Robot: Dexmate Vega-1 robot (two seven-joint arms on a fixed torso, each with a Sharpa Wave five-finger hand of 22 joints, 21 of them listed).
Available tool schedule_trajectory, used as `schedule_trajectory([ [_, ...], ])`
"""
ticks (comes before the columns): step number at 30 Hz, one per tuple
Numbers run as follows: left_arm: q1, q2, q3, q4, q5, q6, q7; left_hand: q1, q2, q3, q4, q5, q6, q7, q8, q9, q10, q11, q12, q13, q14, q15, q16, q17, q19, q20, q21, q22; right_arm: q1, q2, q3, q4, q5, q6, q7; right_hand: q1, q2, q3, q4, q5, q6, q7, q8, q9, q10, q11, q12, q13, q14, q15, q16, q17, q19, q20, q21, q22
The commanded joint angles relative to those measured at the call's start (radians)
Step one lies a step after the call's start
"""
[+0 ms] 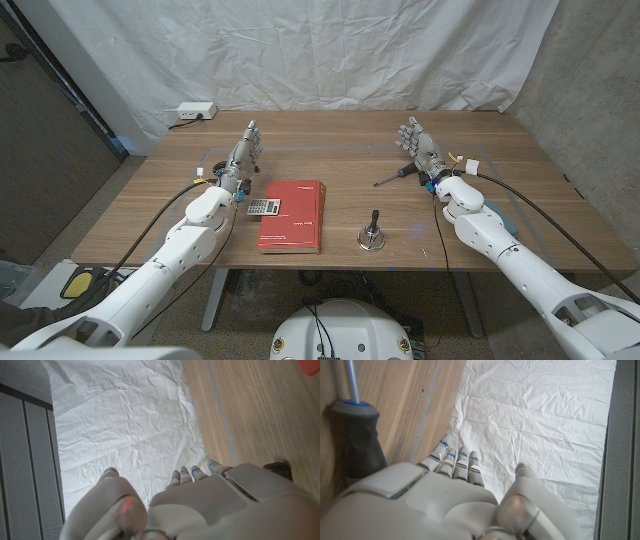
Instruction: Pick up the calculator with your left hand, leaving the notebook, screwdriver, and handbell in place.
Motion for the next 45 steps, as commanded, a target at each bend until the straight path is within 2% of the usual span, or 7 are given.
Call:
schedule_trajectory([
  [1,0.031,0.052,-0.034,-0.059,-0.001,0.012,0.009,0.016,0.007,0.002,-0.003,0.009,0.014,0.000,0.008,0.001,0.017,0.002,0.014,0.001,0.012,0.000,0.006,0.003,-0.011,-0.054,-0.002,0.004,-0.017,0.007,-0.005,-0.024,-0.009,0.001,-0.028,0.010,0.001,0.006,-0.005,0.006,0.012,0.001,0.002,0.005,0.012,0.004,0.001,0.005,0.010,-0.001,0.004,0.002,0.010,-0.012,-0.002,0.003],
  [14,0.064,0.071,-0.059,-0.059,-0.011,-0.034,-0.024,0.032,0.018,0.003,-0.011,0.013,0.049,0.000,0.016,0.000,0.050,-0.001,0.023,0.000,0.041,-0.002,0.011,0.003,0.008,-0.053,-0.001,0.004,-0.047,0.010,-0.012,-0.067,-0.042,0.008,-0.081,0.011,0.004,0.006,-0.006,0.005,0.017,0.000,0.002,0.005,0.016,0.005,0.002,0.005,0.015,-0.001,0.003,0.002,0.013,-0.012,-0.007,0.004],
  [27,0.142,0.078,-0.107,-0.086,-0.020,-0.110,-0.014,0.042,0.023,0.001,-0.016,0.015,0.078,-0.005,0.021,0.000,0.075,-0.006,0.028,0.000,0.068,-0.005,0.015,0.003,0.021,-0.054,-0.001,0.004,-0.058,0.005,-0.006,-0.086,-0.052,0.025,-0.093,0.013,0.006,0.007,-0.008,0.004,0.025,-0.001,0.003,0.005,0.022,0.005,0.003,0.005,0.019,-0.002,0.002,0.002,0.016,-0.010,-0.013,0.004],
  [33,0.175,0.048,-0.126,-0.076,-0.035,-0.181,-0.023,0.046,0.024,0.000,-0.018,0.016,0.085,-0.005,0.022,0.000,0.081,-0.006,0.028,0.000,0.074,-0.007,0.015,0.003,0.025,-0.057,-0.001,0.004,-0.061,-0.006,-0.003,-0.102,-0.051,0.013,-0.092,0.014,0.006,0.006,-0.009,0.004,0.025,-0.002,0.002,0.005,0.023,0.005,0.002,0.006,0.020,-0.003,0.002,0.002,0.017,-0.010,-0.016,0.004],
  [37,0.187,0.048,-0.128,-0.073,-0.052,-0.196,-0.055,0.048,0.025,0.000,-0.019,0.016,0.088,-0.006,0.022,0.000,0.084,-0.005,0.028,0.000,0.076,-0.008,0.014,0.003,0.022,-0.057,-0.003,0.004,-0.070,0.001,0.003,-0.106,-0.056,0.034,-0.107,0.015,0.007,0.005,-0.010,0.003,0.026,-0.003,0.001,0.005,0.012,0.006,-0.003,0.006,0.007,-0.002,-0.005,0.002,0.001,-0.010,-0.027,0.004],
  [41,0.213,0.064,-0.133,-0.105,-0.014,-0.197,-0.020,0.050,0.026,0.000,-0.020,0.016,0.090,-0.007,0.021,0.000,0.086,-0.004,0.027,0.000,0.079,-0.009,0.013,0.003,0.021,-0.058,-0.005,0.004,-0.079,0.005,0.007,-0.114,-0.070,0.053,-0.126,0.017,0.009,0.005,-0.013,0.003,0.030,-0.003,0.000,0.006,-0.009,0.010,-0.012,0.006,-0.022,-0.005,-0.016,0.002,-0.020,-0.013,-0.045,0.004],
  [45,0.218,0.029,-0.135,-0.086,0.019,-0.259,0.009,0.053,0.027,-0.001,-0.021,0.016,0.095,-0.007,0.022,0.000,0.091,-0.005,0.028,0.000,0.084,-0.011,0.014,0.003,0.021,-0.057,-0.006,0.004,-0.085,0.008,0.009,-0.117,-0.072,0.065,-0.130,0.020,0.011,0.005,-0.015,0.003,0.031,-0.004,-0.001,0.006,-0.026,0.012,-0.018,0.007,-0.039,-0.002,-0.021,0.002,-0.033,-0.009,-0.056,0.004],
])
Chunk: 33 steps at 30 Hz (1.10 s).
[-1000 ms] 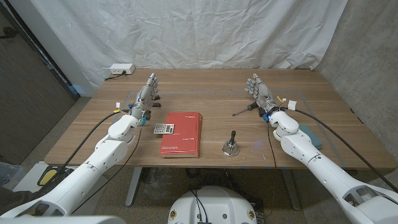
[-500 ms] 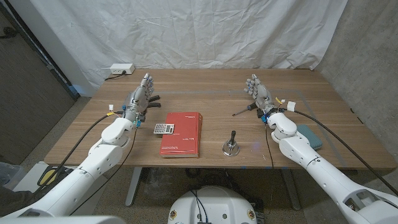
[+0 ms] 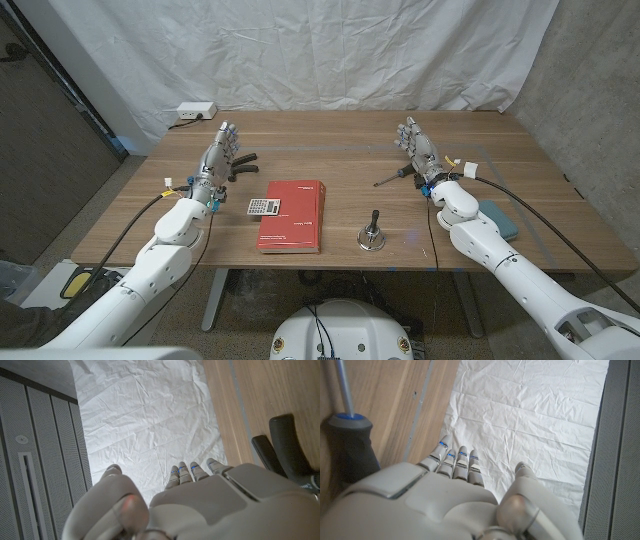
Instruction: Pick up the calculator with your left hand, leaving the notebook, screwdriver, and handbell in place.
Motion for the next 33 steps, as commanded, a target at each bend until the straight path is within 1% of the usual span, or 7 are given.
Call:
schedule_trajectory([
  [1,0.047,-0.035,-0.018,0.004,0.036,-0.110,0.018,0.017,0.006,0.001,-0.004,0.006,0.017,-0.003,0.006,0.003,0.017,-0.008,0.008,-0.001,0.016,-0.005,0.005,0.003,0.002,-0.054,-0.005,0.004,-0.021,0.005,0.010,-0.020,-0.019,0.036,-0.030,0.009,0.001,0.004,-0.008,0.003,0.007,-0.002,-0.001,0.001,-0.009,-0.001,-0.003,0.002,-0.010,0.001,-0.005,0.002,-0.008,-0.013,-0.006,0.004],
  [4,0.058,-0.029,-0.021,0.005,0.038,-0.112,0.015,0.027,0.012,0.001,-0.008,0.007,0.041,-0.005,0.010,0.003,0.040,-0.011,0.012,-0.001,0.041,-0.008,0.008,0.003,0.037,-0.061,0.005,0.004,-0.023,0.004,0.010,-0.024,-0.020,0.034,-0.030,0.010,0.001,0.004,-0.008,0.003,0.006,-0.002,-0.002,0.001,-0.009,-0.002,-0.003,0.002,-0.010,0.000,-0.005,0.002,-0.007,-0.013,-0.007,0.004],
  [14,0.073,-0.021,-0.029,0.031,0.031,-0.148,-0.026,0.035,0.016,0.001,-0.012,0.009,0.056,-0.005,0.011,0.003,0.051,-0.014,0.012,-0.001,0.051,-0.010,0.007,0.003,0.056,-0.067,0.008,0.004,-0.017,0.007,0.003,-0.017,-0.019,0.027,-0.020,0.013,0.003,0.004,-0.011,0.003,0.007,-0.003,-0.003,0.002,0.000,-0.004,0.001,0.002,0.001,-0.001,0.001,0.002,0.005,-0.016,-0.009,0.005],
  [18,0.087,-0.031,-0.035,0.034,0.047,-0.172,-0.006,0.042,0.017,0.000,-0.015,0.010,0.064,-0.005,0.010,0.003,0.062,-0.016,0.012,-0.001,0.067,-0.014,0.008,0.003,0.080,-0.072,0.014,0.004,-0.018,0.010,0.002,-0.016,-0.021,0.033,-0.022,0.013,0.003,0.004,-0.011,0.002,0.004,-0.003,-0.004,0.002,0.004,-0.003,0.003,0.002,0.003,-0.001,0.002,0.002,0.009,-0.017,-0.010,0.005],
  [19,0.093,-0.023,-0.037,0.027,0.048,-0.166,-0.004,0.044,0.017,-0.001,-0.016,0.010,0.066,-0.005,0.010,0.003,0.065,-0.017,0.012,-0.001,0.071,-0.015,0.009,0.003,0.087,-0.076,0.016,0.005,-0.019,0.010,0.003,-0.018,-0.021,0.034,-0.023,0.013,0.003,0.004,-0.011,0.002,0.001,-0.002,-0.005,0.002,0.004,-0.005,0.003,0.002,0.004,-0.002,0.003,0.002,0.009,-0.016,-0.011,0.005],
  [24,0.116,-0.017,-0.043,0.016,0.069,-0.168,0.018,0.049,0.017,-0.003,-0.018,0.012,0.081,-0.004,0.012,0.003,0.080,-0.018,0.014,0.000,0.090,-0.017,0.012,0.004,0.104,-0.080,0.019,0.005,-0.027,-0.006,0.006,-0.051,-0.028,0.020,-0.031,0.013,0.004,0.003,-0.012,0.002,-0.004,0.003,-0.008,0.002,0.006,-0.004,0.004,0.002,0.007,0.000,0.004,0.002,0.010,-0.015,-0.013,0.005],
  [33,0.189,0.017,-0.075,-0.061,0.116,-0.158,0.076,0.053,0.017,-0.005,-0.020,0.013,0.089,-0.005,0.012,0.003,0.090,-0.022,0.014,0.000,0.096,-0.017,0.010,0.004,0.112,-0.080,0.019,0.006,-0.055,-0.058,0.023,-0.143,-0.032,-0.040,-0.057,0.012,0.004,0.002,-0.012,0.002,-0.002,0.005,-0.007,0.002,0.010,-0.001,0.006,0.002,0.009,0.001,0.005,0.002,0.012,-0.015,-0.017,0.005],
])
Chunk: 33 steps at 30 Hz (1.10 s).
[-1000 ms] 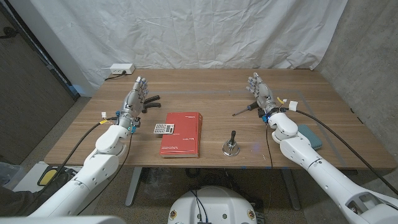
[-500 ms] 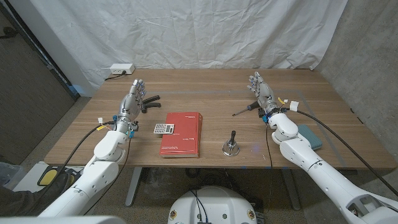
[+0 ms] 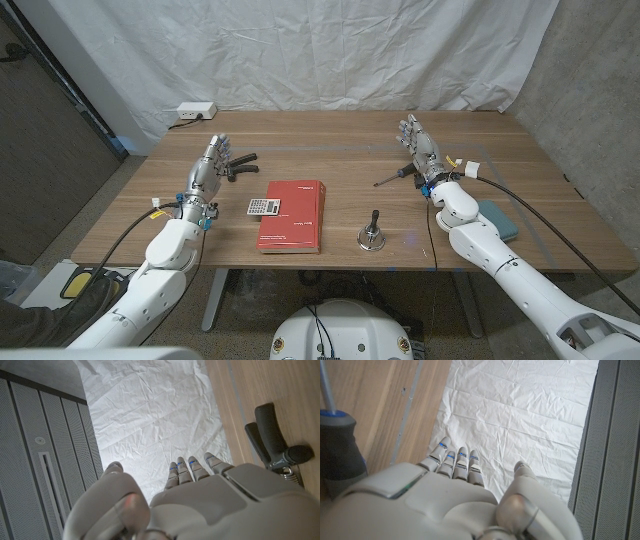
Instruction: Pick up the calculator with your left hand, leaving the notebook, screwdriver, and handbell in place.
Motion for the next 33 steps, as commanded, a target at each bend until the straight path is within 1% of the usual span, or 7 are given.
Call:
schedule_trajectory([
  [1,0.077,0.027,-0.034,-0.068,0.060,-0.009,0.067,0.014,0.004,0.004,-0.005,0.009,0.013,0.000,0.004,0.003,0.006,0.001,0.006,0.000,0.009,0.000,0.002,0.005,0.008,-0.084,0.005,0.006,-0.031,-0.053,0.020,-0.097,-0.009,-0.061,-0.032,0.008,0.000,0.002,-0.004,0.002,0.002,0.002,-0.001,0.002,0.009,0.002,0.006,0.002,0.012,-0.003,0.005,0.002,0.012,-0.016,-0.004,0.005],
  [8,0.101,0.026,-0.059,-0.054,0.082,-0.059,0.064,0.018,0.005,0.003,-0.007,0.010,0.026,-0.001,0.006,0.003,0.015,0.004,0.006,0.000,0.016,0.000,0.001,0.005,0.013,-0.082,0.005,0.006,-0.056,-0.073,0.036,-0.140,-0.013,-0.078,-0.058,0.007,0.000,0.001,-0.004,0.001,0.003,0.003,0.000,0.002,0.010,0.001,0.006,0.003,0.014,-0.002,0.006,0.003,0.014,-0.014,-0.007,0.005],
  [14,0.073,0.011,-0.054,0.018,0.061,-0.108,0.010,0.023,0.006,0.001,-0.009,0.011,0.041,0.001,0.007,0.003,0.031,0.001,0.007,0.000,0.030,-0.003,0.002,0.005,0.027,-0.083,0.007,0.007,-0.065,-0.078,0.037,-0.161,-0.021,-0.093,-0.074,0.007,0.000,0.000,-0.004,0.001,0.004,0.003,0.000,0.002,0.011,0.001,0.006,0.003,0.015,-0.002,0.006,0.003,0.015,-0.014,-0.009,0.005],
  [18,0.056,-0.002,-0.051,0.053,0.064,-0.128,0.003,0.028,0.007,-0.001,-0.011,0.013,0.053,-0.003,0.009,0.004,0.041,-0.003,0.008,0.000,0.045,-0.007,0.004,0.005,0.041,-0.083,0.009,0.007,-0.070,-0.081,0.039,-0.172,-0.024,-0.101,-0.082,0.007,0.001,0.000,-0.004,0.001,0.005,0.003,0.000,0.002,0.012,0.002,0.007,0.003,0.015,-0.003,0.006,0.003,0.016,-0.014,-0.011,0.005],
  [24,0.053,0.010,-0.048,0.057,0.080,-0.119,0.006,0.033,0.007,-0.003,-0.014,0.016,0.066,-0.004,0.010,0.004,0.058,-0.008,0.010,0.000,0.055,-0.008,0.003,0.005,0.053,-0.085,0.011,0.007,-0.076,-0.083,0.045,-0.182,-0.020,-0.110,-0.092,0.007,0.001,-0.001,-0.005,0.001,0.006,0.002,0.000,0.002,0.013,0.002,0.007,0.003,0.016,-0.002,0.006,0.003,0.018,-0.014,-0.014,0.005],
  [29,0.076,0.024,-0.060,0.030,0.102,-0.109,0.034,0.036,0.006,-0.004,-0.015,0.017,0.074,-0.004,0.010,0.004,0.061,-0.001,0.009,0.000,0.065,-0.009,0.005,0.006,0.058,-0.085,0.010,0.007,-0.080,-0.084,0.046,-0.187,-0.019,-0.114,-0.095,0.007,0.001,-0.001,-0.005,0.001,0.006,0.002,0.000,0.002,0.014,0.001,0.007,0.003,0.017,-0.002,0.006,0.003,0.019,-0.014,-0.016,0.005],
  [33,0.100,0.036,-0.077,0.007,0.117,-0.106,0.052,0.038,0.006,-0.006,-0.016,0.018,0.077,-0.003,0.009,0.004,0.064,-0.008,0.007,0.000,0.067,-0.010,0.003,0.006,0.061,-0.084,0.010,0.007,-0.085,-0.085,0.048,-0.192,-0.020,-0.115,-0.099,0.007,0.001,-0.002,-0.006,0.000,0.007,0.001,0.000,0.002,0.014,0.000,0.007,0.003,0.018,-0.001,0.006,0.003,0.020,-0.014,-0.018,0.005],
])
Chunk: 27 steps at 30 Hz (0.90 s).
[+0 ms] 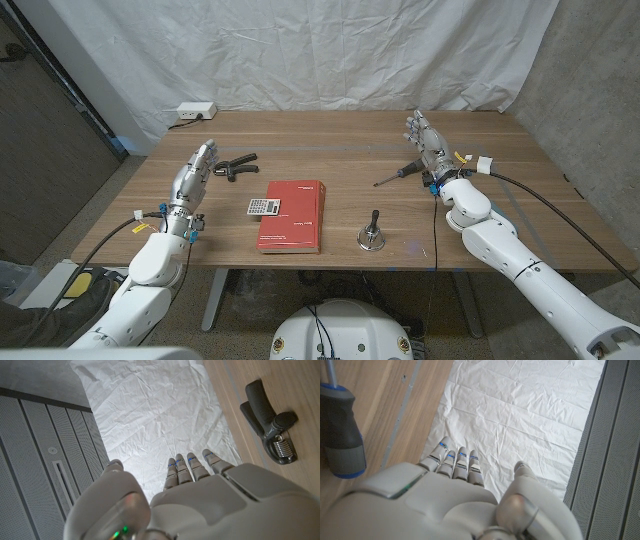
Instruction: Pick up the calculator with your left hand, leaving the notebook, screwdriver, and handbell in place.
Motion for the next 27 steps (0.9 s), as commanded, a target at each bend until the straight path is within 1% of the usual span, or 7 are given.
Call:
schedule_trajectory([
  [1,0.043,0.025,-0.030,-0.030,0.034,-0.001,0.038,0.012,-0.002,-0.001,-0.007,0.008,0.010,0.000,0.006,0.002,0.008,-0.006,0.007,0.000,0.012,-0.005,0.003,0.006,0.007,-0.080,0.006,0.002,-0.017,-0.008,0.008,-0.027,-0.001,-0.014,-0.017,0.007,0.001,0.001,-0.003,0.000,0.007,0.001,0.000,0.002,0.012,-0.002,0.007,0.003,0.008,0.001,0.006,0.003,0.009,-0.013,-0.005,0.005],
  [3,0.053,0.027,-0.037,-0.035,0.043,-0.002,0.046,0.013,-0.001,-0.002,-0.007,0.008,0.012,0.000,0.006,0.002,0.009,0.000,0.007,0.000,0.014,-0.005,0.003,0.006,0.009,-0.079,0.005,0.002,-0.020,-0.010,0.009,-0.032,-0.003,-0.016,-0.021,0.007,0.002,0.001,-0.003,0.000,0.007,0.001,0.000,0.002,0.013,-0.001,0.007,0.003,0.008,0.000,0.006,0.003,0.010,-0.013,-0.005,0.005],
  [10,0.074,0.015,-0.057,-0.025,0.052,-0.041,0.052,0.016,-0.001,-0.004,-0.008,0.010,0.022,-0.001,0.007,0.002,0.017,-0.003,0.006,0.000,0.020,-0.007,0.002,0.006,0.017,-0.078,0.006,0.002,-0.027,-0.011,0.012,-0.040,-0.004,-0.018,-0.028,0.006,0.002,0.000,-0.003,0.000,0.007,0.001,0.000,0.002,0.012,-0.001,0.006,0.003,0.009,0.001,0.006,0.003,0.012,-0.013,-0.008,0.005],
  [20,0.057,0.000,-0.054,0.021,0.061,-0.092,0.026,0.024,-0.002,-0.008,-0.012,0.015,0.041,-0.004,0.008,0.002,0.035,-0.015,0.006,0.000,0.041,-0.015,0.004,0.006,0.035,-0.080,0.008,0.002,-0.023,-0.004,0.008,-0.028,-0.005,-0.014,-0.024,0.007,0.003,0.000,-0.004,0.000,0.008,0.001,0.000,0.002,0.014,0.000,0.007,0.003,0.009,0.001,0.006,0.003,0.013,-0.012,-0.013,0.006],
  [21,0.063,0.000,-0.058,0.014,0.075,-0.086,0.041,0.025,-0.002,-0.008,-0.012,0.015,0.042,-0.005,0.008,0.002,0.036,-0.014,0.007,0.000,0.042,-0.015,0.004,0.006,0.037,-0.081,0.008,0.002,-0.023,-0.003,0.008,-0.027,-0.004,-0.012,-0.023,0.007,0.003,0.000,-0.004,0.000,0.008,0.001,0.000,0.003,0.014,0.001,0.007,0.003,0.010,0.001,0.006,0.003,0.014,-0.012,-0.013,0.006],
  [24,0.069,0.004,-0.061,0.013,0.078,-0.092,0.037,0.026,-0.004,-0.009,-0.013,0.016,0.043,-0.005,0.007,0.002,0.042,-0.012,0.008,0.000,0.046,-0.016,0.004,0.006,0.039,-0.080,0.008,0.002,-0.024,-0.002,0.008,-0.025,-0.005,-0.011,-0.024,0.007,0.003,-0.001,-0.004,0.000,0.008,0.001,0.000,0.003,0.016,0.000,0.008,0.003,0.010,0.002,0.006,0.003,0.014,-0.012,-0.014,0.006],
  [27,0.083,0.004,-0.071,0.003,0.096,-0.089,0.056,0.029,-0.006,-0.011,-0.015,0.019,0.049,-0.005,0.007,0.002,0.045,-0.017,0.006,0.001,0.051,-0.016,0.003,0.006,0.042,-0.079,0.007,0.002,-0.026,-0.003,0.010,-0.027,-0.006,-0.012,-0.028,0.007,0.003,-0.001,-0.004,0.000,0.008,0.001,0.000,0.003,0.016,0.000,0.008,0.003,0.010,0.002,0.006,0.003,0.015,-0.013,-0.015,0.006],
])
